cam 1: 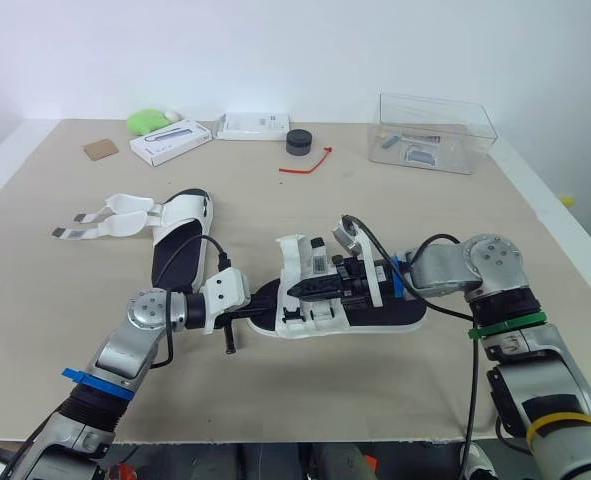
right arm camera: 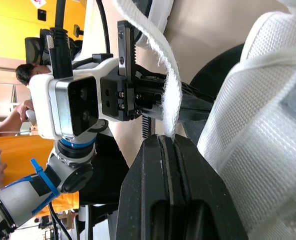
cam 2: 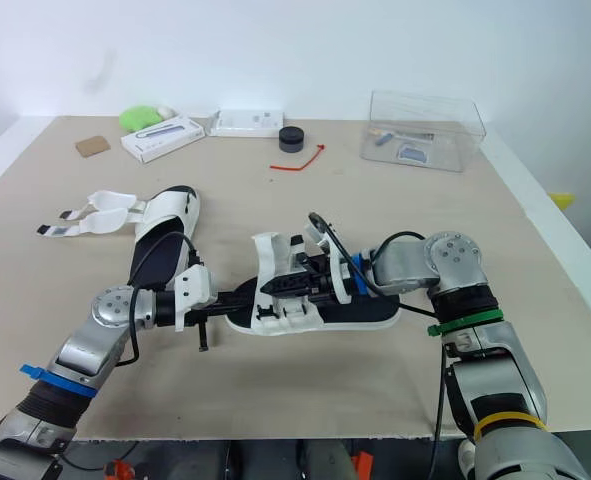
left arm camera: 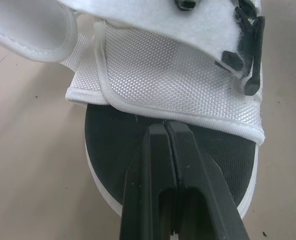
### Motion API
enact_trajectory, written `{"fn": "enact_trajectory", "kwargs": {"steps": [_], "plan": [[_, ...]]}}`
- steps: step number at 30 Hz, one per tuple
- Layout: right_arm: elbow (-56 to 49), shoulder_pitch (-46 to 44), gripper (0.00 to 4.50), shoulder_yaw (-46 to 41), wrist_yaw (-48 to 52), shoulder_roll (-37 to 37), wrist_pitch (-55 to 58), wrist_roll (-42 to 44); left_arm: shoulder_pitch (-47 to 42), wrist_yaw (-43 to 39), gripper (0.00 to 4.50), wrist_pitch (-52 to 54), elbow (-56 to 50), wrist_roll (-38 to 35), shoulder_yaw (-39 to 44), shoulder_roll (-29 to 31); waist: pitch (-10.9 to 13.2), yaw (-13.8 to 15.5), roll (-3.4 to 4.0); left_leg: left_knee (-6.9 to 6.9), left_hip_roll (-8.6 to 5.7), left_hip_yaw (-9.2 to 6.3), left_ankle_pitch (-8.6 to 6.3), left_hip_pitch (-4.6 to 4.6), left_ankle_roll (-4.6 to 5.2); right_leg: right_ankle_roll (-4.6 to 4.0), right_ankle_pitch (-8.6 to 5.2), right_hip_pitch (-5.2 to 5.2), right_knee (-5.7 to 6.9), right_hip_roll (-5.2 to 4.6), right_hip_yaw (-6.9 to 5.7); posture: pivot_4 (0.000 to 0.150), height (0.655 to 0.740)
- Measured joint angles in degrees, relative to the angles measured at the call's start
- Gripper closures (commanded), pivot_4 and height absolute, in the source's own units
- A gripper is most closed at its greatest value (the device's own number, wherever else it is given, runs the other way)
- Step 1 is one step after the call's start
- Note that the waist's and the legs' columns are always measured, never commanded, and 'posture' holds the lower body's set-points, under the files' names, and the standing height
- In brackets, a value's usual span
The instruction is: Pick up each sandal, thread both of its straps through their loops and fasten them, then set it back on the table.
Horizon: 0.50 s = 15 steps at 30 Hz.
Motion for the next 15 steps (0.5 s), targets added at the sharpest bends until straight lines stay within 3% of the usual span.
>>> {"fn": "enact_trajectory", "kwargs": {"steps": [15], "plan": [[-5.3, 3.9, 4.45, 0.0, -0.9, -2.2, -2.6, 1.4, 0.3, 0.2, 4.50, 0.0, -0.4, 0.0, -0.2, 0.0, -0.1, 0.0, 0.09, -0.01, 0.00, 0.00, -0.03, -0.15, 0.04, 0.01, -0.01, 0.01, -0.03, -0.02, -0.01, 0.150, 0.7400]]}}
